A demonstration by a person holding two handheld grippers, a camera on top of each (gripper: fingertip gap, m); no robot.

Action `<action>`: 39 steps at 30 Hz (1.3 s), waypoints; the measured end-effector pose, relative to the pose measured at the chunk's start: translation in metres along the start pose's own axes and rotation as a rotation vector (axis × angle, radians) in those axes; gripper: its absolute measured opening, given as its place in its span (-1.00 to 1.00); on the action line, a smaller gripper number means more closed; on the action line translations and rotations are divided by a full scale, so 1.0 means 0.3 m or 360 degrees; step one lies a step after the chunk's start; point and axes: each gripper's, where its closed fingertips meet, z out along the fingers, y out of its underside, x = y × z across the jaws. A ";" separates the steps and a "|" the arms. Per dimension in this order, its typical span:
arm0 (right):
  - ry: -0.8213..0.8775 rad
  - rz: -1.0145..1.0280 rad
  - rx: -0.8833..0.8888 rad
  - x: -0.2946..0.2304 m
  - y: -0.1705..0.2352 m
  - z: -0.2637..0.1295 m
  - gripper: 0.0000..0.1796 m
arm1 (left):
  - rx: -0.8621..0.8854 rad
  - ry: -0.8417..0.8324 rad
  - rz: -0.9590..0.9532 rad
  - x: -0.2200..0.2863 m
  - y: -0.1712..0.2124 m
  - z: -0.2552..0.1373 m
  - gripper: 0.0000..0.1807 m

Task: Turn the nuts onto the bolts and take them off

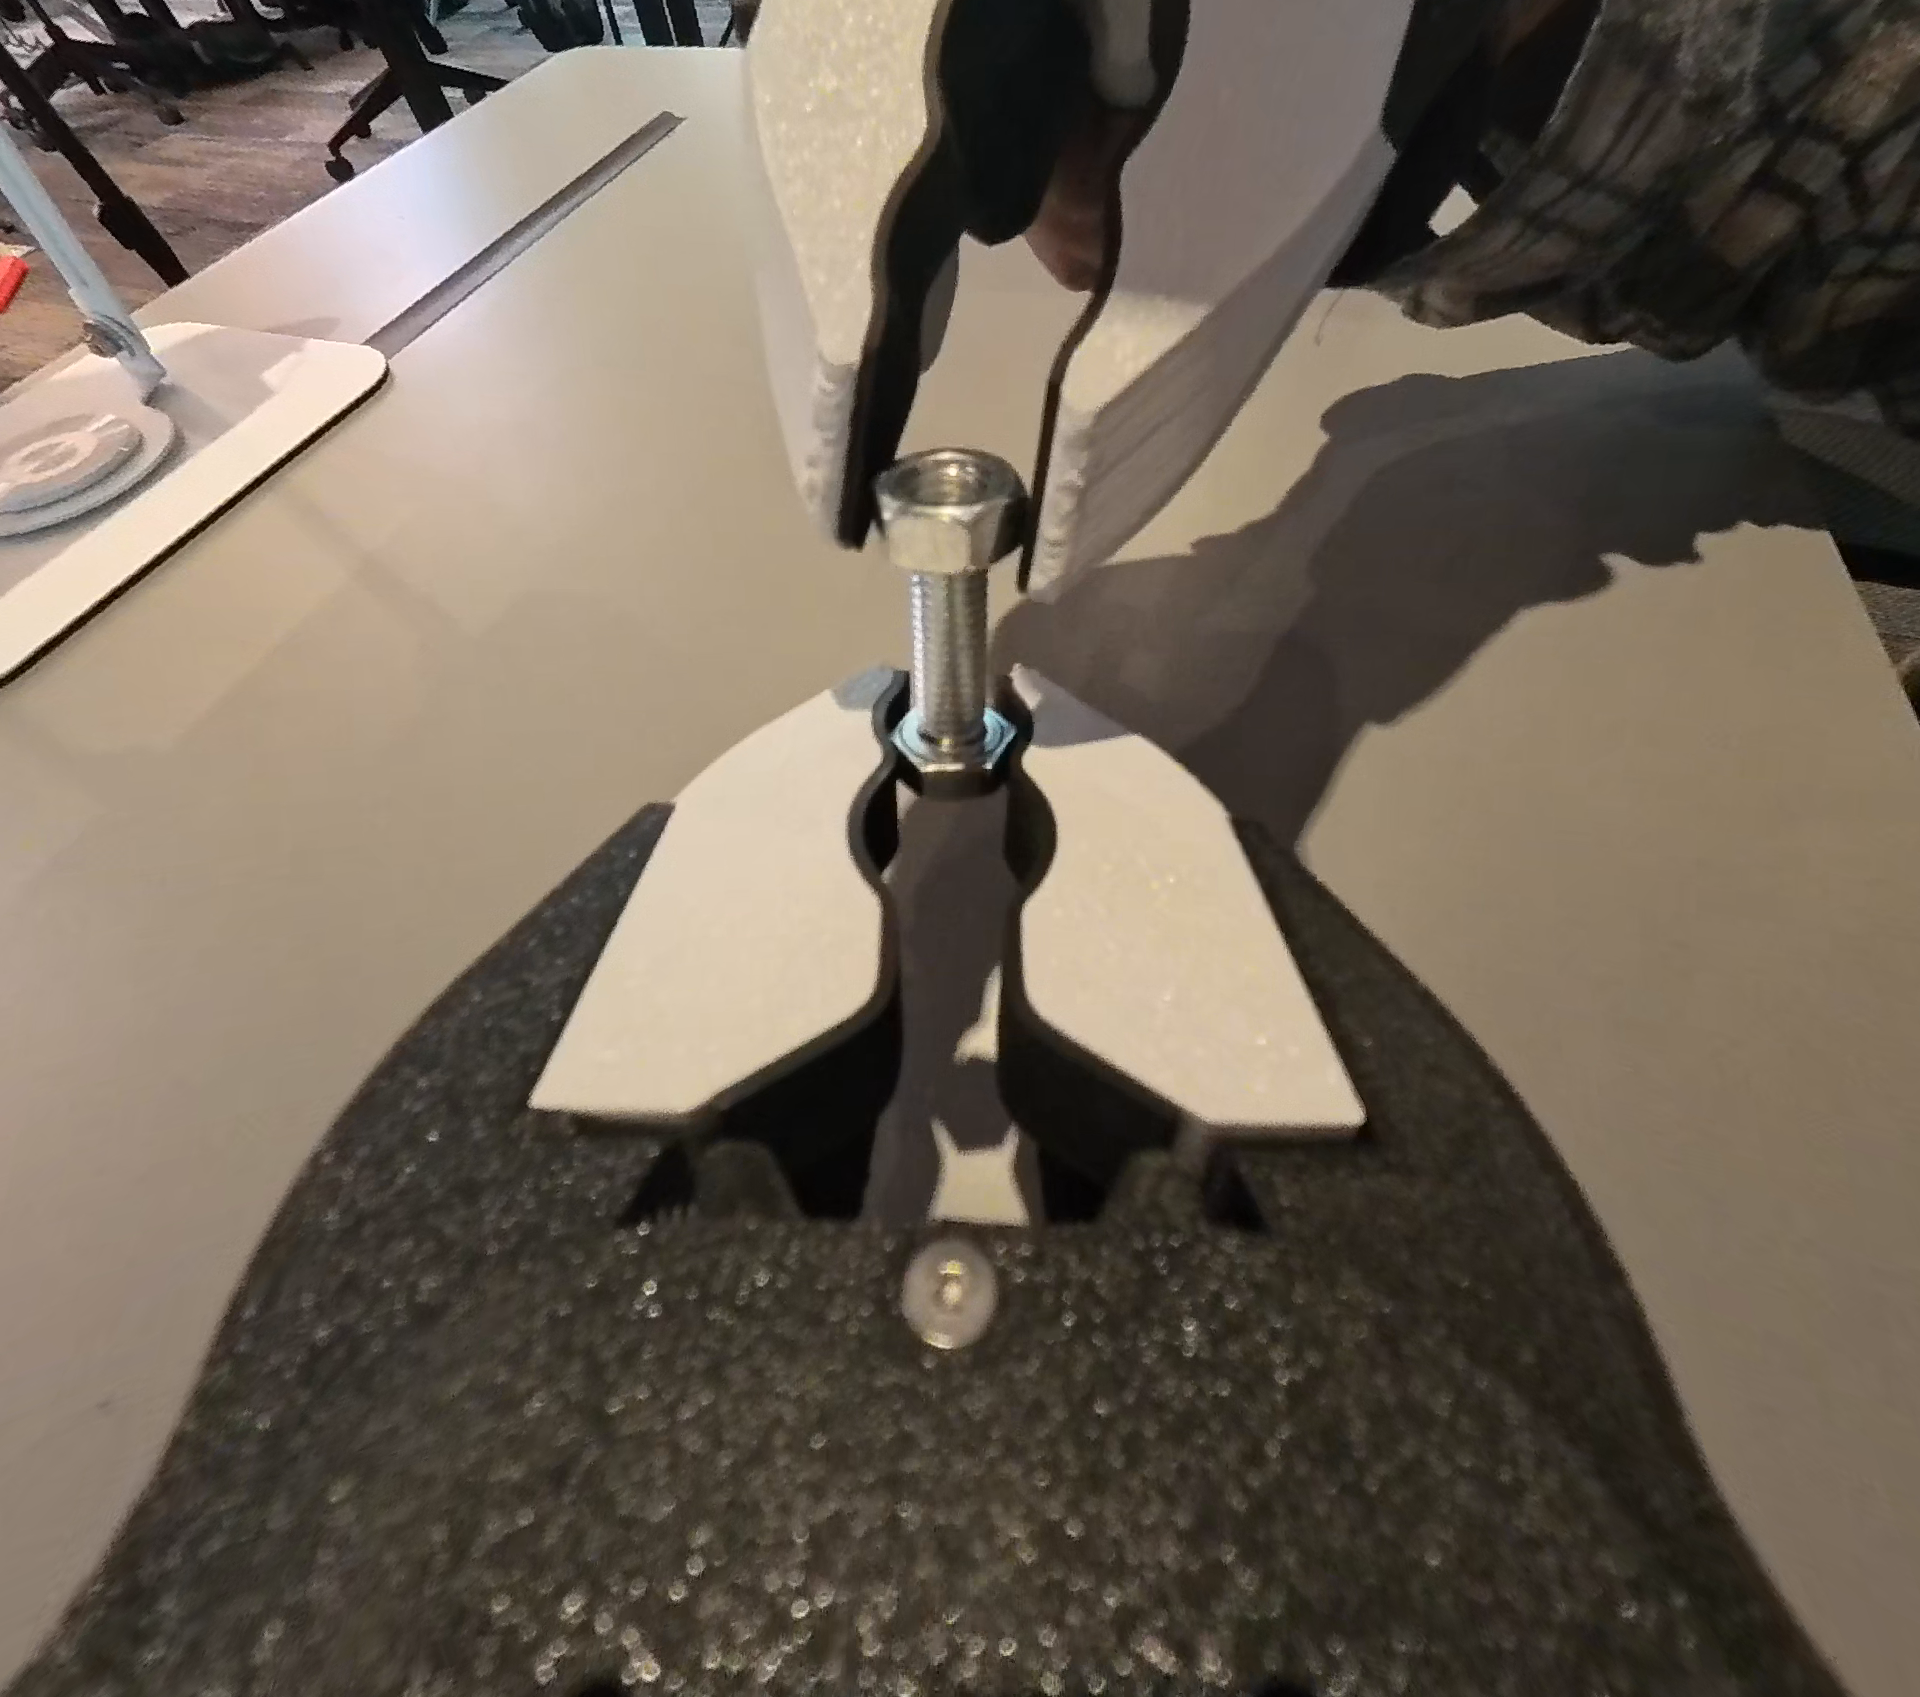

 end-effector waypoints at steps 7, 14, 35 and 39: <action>0.0001 -0.0001 0.0044 0.001 -0.005 0.003 -0.66 | 0.0041 0.0026 -0.0029 0.006 -0.014 -0.005 -0.84; 0.0048 0.0055 0.0372 0.012 -0.038 -0.004 -0.17 | 0.0095 0.0038 -0.0063 0.001 -0.028 -0.015 -0.83; -0.0145 0.0192 0.1006 -0.089 -0.135 -0.003 -0.01 | 0.0209 0.0097 -0.0150 0.003 -0.057 -0.028 -0.83; -0.0130 0.0171 0.0980 -0.085 -0.136 -0.002 -0.01 | 0.0217 0.0094 -0.0150 0.003 -0.062 -0.030 -0.83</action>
